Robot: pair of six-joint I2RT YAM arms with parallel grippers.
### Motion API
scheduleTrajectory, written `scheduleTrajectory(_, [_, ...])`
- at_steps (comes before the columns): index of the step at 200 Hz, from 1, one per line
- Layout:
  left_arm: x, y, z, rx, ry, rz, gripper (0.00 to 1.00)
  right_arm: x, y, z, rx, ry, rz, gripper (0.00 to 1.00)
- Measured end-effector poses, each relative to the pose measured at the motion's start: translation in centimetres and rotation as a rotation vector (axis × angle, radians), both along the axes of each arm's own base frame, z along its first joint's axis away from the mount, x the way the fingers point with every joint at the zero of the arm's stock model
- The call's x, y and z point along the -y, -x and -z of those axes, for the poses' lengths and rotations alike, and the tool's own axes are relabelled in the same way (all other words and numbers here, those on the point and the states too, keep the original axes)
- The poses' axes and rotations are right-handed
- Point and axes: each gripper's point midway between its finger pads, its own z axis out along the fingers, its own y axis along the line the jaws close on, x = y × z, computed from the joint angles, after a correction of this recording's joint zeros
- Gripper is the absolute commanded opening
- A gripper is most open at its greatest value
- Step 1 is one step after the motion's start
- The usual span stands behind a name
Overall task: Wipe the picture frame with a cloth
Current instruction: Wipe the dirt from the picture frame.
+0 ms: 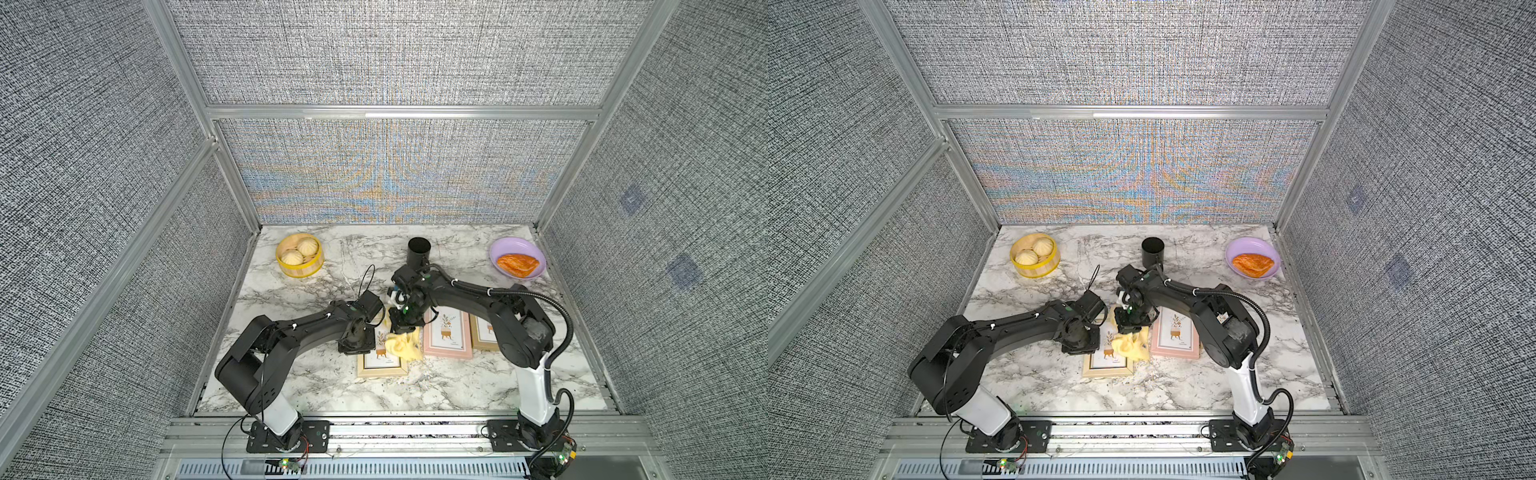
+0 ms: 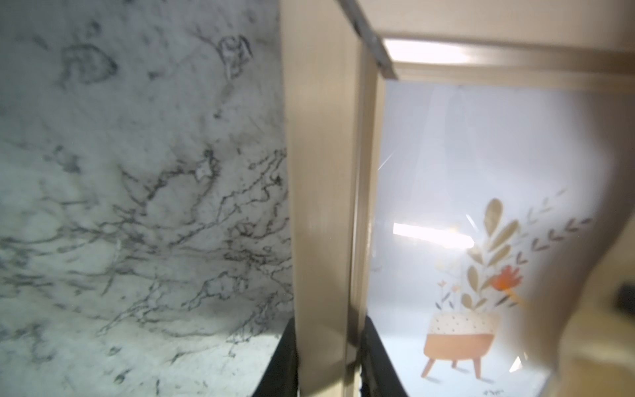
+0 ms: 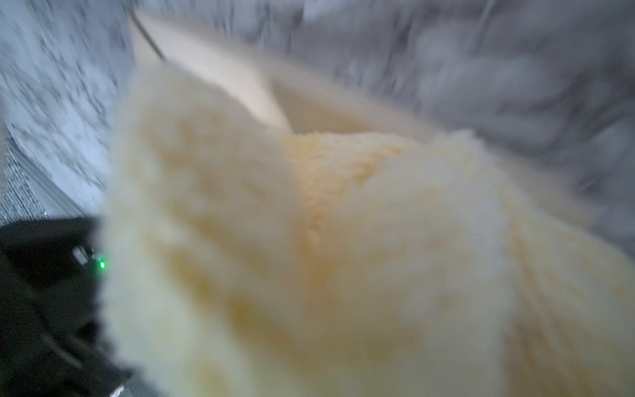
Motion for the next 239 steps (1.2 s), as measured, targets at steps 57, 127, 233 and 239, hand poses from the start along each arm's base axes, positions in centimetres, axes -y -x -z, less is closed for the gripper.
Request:
scheduleTrajectory(57, [0.0, 0.1, 0.1, -0.012, -0.002, 0.001, 0.00, 0.3, -1.0, 0.9, 0.008, 0.008, -0.021, 0.00])
scheduleTrajectory(127, [0.1, 0.0, 0.1, -0.033, -0.014, 0.000, 0.00, 1.0, 9.6, 1.6, -0.124, -0.013, -0.092, 0.00])
scheduleTrajectory(233, [0.2, 0.0, 0.1, -0.034, -0.012, 0.000, 0.00, 0.2, -4.3, -0.8, 0.037, -0.011, 0.025, 0.00])
scheduleTrajectory(239, [0.2, 0.0, 0.1, -0.034, -0.012, 0.000, 0.00, 0.2, -4.3, -0.7, 0.038, -0.010, 0.019, 0.00])
